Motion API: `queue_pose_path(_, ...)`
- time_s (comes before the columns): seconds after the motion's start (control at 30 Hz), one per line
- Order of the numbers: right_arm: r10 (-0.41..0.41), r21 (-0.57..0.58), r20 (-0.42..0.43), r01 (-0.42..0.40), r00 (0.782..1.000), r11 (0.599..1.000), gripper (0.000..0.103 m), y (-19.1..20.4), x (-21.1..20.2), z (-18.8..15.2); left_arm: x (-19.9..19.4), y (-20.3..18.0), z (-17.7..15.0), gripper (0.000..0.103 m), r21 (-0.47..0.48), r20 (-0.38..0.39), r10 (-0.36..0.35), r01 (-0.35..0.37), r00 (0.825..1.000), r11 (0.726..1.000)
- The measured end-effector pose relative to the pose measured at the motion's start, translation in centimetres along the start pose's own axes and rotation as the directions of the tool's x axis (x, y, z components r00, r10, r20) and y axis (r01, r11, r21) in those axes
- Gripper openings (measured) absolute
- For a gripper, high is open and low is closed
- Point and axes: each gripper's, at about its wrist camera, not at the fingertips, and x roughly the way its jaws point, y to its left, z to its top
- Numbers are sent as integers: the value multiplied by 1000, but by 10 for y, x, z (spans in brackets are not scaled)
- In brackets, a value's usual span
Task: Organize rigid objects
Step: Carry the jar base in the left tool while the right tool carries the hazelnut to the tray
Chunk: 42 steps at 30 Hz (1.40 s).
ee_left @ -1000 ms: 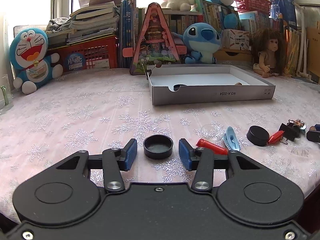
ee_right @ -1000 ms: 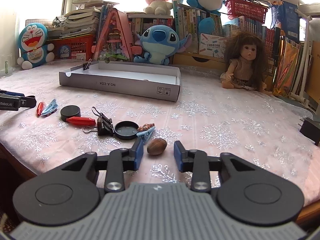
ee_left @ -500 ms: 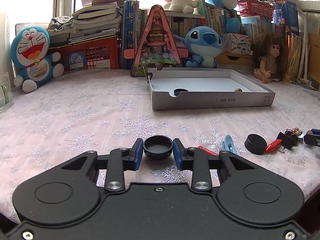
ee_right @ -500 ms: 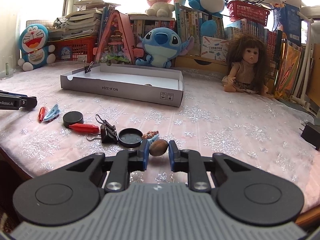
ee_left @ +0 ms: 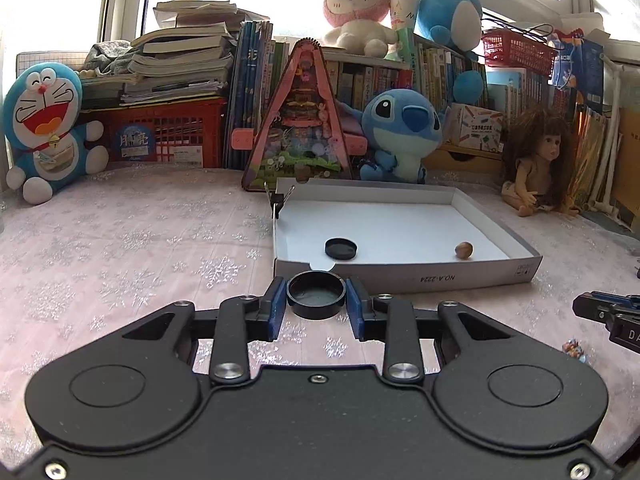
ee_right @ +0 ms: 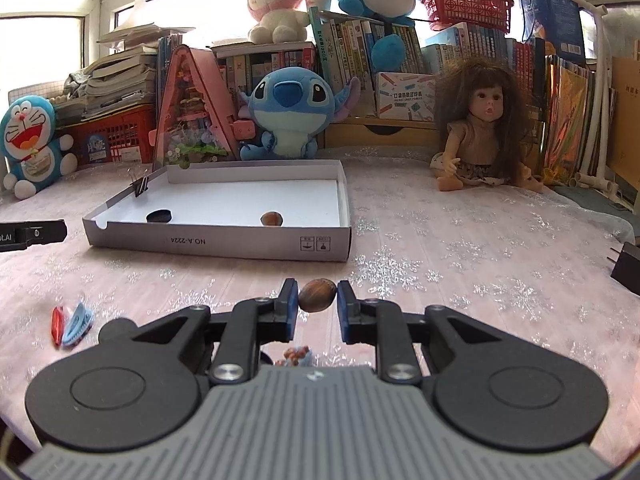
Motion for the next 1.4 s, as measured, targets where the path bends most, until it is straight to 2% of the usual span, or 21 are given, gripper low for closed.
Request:
queue_pose_path(0.4, 41, 114, -44, -36, 998, 993, 25, -9, 58, 52, 60, -28, 51, 30, 16, -22, -86, 87, 996, 996)
queue_pose_path(0.57, 38, 101, -58, -32, 998, 994, 25, -1, 86, 65, 95, -48, 60, 30, 26, -43, -76, 77, 996, 997)
queue_pose_path(0.77, 42, 118, -121, -28, 992, 993, 25, 5, 121, 70, 132, -61, 56, 30, 28, -117, -58, 62, 991, 998)
queue_pose_path(1.0, 30, 89, -179, -14, 983, 996, 25, 13, 146, 74, 152, -63, 51, 30, 40, -148, -35, 41, 988, 998)
queue_pose_path(1.4, 20, 81, -253, 1, 967, 997, 25, 16, 165, 78, 171, -66, 46, 30, 62, -189, -4, 16, 982, 998)
